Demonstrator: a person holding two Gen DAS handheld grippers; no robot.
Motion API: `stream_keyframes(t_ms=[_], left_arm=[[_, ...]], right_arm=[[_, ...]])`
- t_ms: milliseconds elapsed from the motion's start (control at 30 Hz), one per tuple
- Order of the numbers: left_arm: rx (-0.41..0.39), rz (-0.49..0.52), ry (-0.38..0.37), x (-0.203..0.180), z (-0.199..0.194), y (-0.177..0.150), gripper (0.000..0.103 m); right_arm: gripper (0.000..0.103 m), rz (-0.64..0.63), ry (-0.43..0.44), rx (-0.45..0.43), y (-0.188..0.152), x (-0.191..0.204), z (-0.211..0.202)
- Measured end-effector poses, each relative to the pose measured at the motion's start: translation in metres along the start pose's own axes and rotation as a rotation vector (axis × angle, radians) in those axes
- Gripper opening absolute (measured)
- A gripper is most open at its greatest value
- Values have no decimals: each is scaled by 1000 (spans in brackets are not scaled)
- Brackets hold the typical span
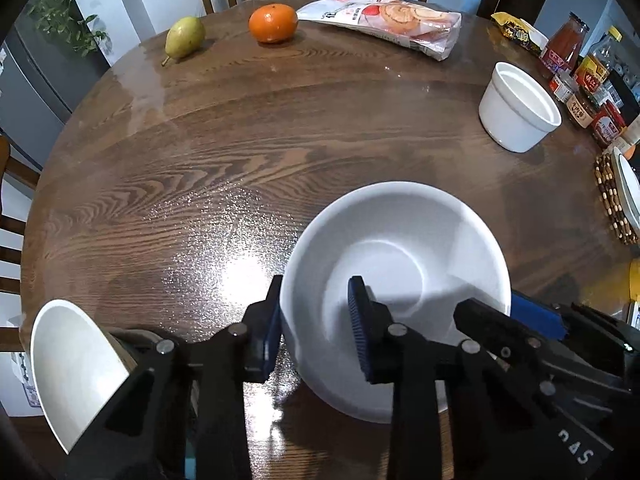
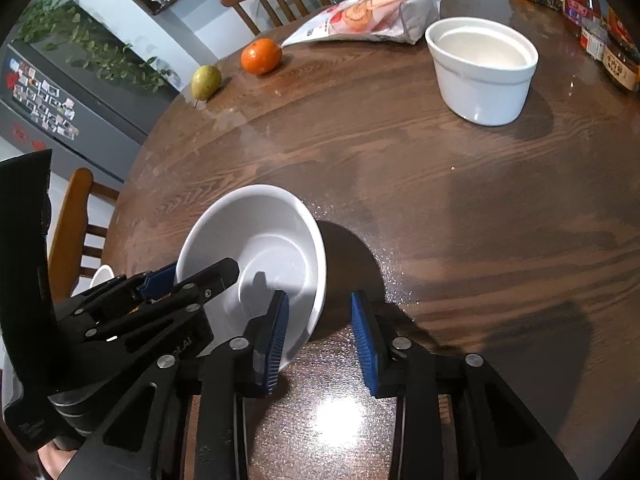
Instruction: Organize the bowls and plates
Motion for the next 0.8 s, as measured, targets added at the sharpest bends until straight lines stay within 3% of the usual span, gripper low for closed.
stream_keyframes(t_ms=[100, 800], left_arm=[[6, -6, -16, 0, 0, 0, 16], [-22, 1, -2, -8, -7, 1, 16]], right_arm=[[20, 12, 18, 19, -1, -2, 4], [17, -1, -11, -20, -1, -2, -7]])
Point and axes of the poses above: each gripper's, at about its wrist camera, not at the fingertips, and z roughly the way its jaws point, x to its left, y to its top, the point moved 4 cm from there along z, roughly the way its jaws point, and after that the axes turned 3 degrees about -y, right-handed, at the moved point
